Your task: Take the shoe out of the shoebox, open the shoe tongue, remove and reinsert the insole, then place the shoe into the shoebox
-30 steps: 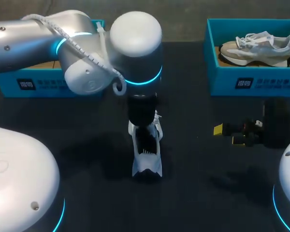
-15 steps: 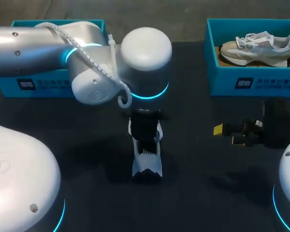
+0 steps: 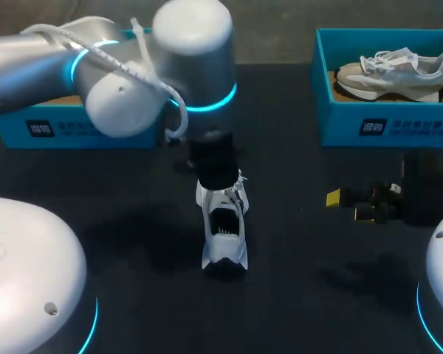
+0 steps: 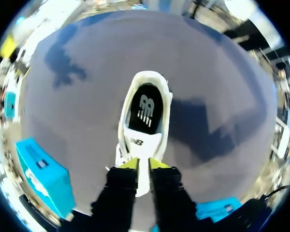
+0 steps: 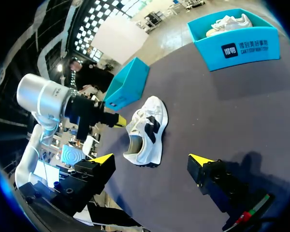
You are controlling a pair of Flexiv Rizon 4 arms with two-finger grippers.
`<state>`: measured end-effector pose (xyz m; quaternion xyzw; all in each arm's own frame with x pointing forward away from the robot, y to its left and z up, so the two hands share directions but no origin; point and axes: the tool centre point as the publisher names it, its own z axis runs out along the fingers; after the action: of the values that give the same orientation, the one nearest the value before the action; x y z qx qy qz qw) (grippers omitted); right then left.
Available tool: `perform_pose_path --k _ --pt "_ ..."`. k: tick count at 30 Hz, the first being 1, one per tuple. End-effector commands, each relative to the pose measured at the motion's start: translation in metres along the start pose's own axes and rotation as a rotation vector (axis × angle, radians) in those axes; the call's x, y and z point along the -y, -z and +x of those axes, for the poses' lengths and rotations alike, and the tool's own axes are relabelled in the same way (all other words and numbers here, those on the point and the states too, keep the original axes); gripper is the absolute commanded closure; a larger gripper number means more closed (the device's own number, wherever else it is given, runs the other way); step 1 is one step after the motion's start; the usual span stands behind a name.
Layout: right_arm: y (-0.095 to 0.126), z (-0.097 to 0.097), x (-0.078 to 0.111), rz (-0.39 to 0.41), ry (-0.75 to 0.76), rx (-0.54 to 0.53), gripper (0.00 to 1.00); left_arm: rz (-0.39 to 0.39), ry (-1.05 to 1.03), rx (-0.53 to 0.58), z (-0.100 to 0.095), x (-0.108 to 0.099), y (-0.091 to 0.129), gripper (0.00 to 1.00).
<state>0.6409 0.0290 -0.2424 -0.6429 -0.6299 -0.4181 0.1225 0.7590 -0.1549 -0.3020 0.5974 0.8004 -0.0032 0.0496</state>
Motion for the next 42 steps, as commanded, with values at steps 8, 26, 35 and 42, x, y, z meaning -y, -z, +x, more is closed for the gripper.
perform_pose_path --k 8,26,35,42 --pt "0.003 0.001 0.002 -0.002 0.000 0.000 0.00 0.042 0.193 -0.038 0.005 0.000 0.002 0.00" --pt "0.003 0.001 0.002 -0.002 0.000 0.000 0.00 0.070 0.304 0.006 0.007 0.013 0.004 0.00" --pt "0.003 0.001 0.002 -0.002 0.000 0.000 0.00 0.036 0.929 0.009 0.031 0.060 0.019 0.00" --pt "0.003 0.001 0.002 -0.002 0.000 0.000 0.00 0.022 1.196 0.003 0.048 0.077 0.025 0.00"
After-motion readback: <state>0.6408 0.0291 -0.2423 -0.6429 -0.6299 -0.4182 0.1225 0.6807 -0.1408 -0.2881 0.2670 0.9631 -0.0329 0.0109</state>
